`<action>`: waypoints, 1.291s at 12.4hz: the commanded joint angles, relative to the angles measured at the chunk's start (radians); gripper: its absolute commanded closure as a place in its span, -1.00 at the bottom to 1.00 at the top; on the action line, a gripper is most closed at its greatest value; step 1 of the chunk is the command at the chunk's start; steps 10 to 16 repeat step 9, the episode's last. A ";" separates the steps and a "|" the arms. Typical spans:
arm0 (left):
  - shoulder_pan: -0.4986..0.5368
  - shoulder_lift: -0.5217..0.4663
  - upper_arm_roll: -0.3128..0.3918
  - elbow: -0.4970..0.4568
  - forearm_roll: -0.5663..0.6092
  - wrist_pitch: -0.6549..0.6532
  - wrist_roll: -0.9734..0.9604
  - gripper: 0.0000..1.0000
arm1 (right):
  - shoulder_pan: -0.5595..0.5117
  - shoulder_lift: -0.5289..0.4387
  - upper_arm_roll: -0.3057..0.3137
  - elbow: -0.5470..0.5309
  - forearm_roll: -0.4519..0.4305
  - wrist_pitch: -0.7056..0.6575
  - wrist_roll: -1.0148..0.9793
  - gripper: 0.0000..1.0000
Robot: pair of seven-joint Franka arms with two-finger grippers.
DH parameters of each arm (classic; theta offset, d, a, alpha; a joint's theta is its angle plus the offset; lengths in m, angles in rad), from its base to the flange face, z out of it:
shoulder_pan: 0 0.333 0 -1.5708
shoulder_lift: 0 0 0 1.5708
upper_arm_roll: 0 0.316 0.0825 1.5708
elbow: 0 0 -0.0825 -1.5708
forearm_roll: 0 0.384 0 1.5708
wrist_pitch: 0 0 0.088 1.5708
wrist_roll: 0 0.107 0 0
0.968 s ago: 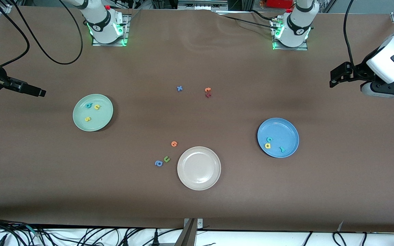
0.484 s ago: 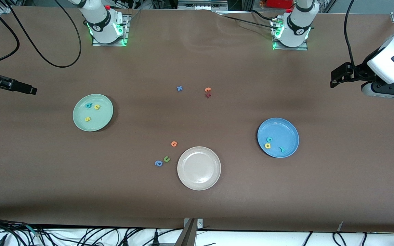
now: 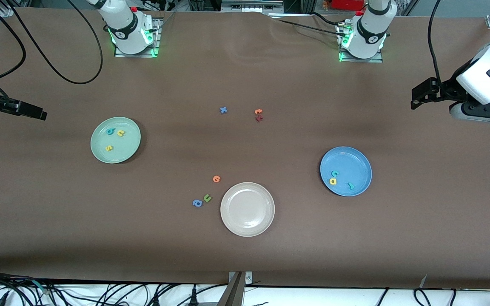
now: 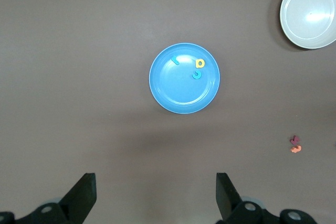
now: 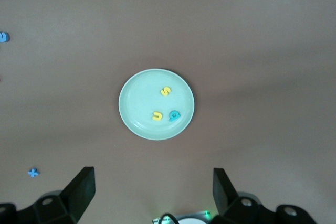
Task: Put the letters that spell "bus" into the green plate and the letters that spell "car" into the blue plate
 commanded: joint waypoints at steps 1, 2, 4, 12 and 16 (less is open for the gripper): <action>-0.001 0.004 -0.002 0.014 0.023 -0.010 0.010 -1.00 | -0.019 -0.065 0.021 -0.115 -0.016 0.087 -0.050 -0.98; -0.001 0.004 -0.002 0.014 0.023 -0.010 0.010 -1.00 | -0.019 -0.064 0.021 -0.115 -0.013 0.092 -0.057 -0.98; -0.001 0.002 -0.002 0.014 0.022 -0.010 0.010 -1.00 | -0.019 -0.062 0.018 -0.107 -0.005 0.094 -0.057 -0.99; -0.001 0.004 -0.002 0.014 0.022 -0.010 0.010 -1.00 | -0.019 -0.056 0.018 -0.098 0.002 0.087 -0.055 -0.99; -0.001 0.004 -0.002 0.014 0.022 -0.010 0.010 -1.00 | -0.019 -0.056 0.018 -0.098 0.002 0.087 -0.055 -0.99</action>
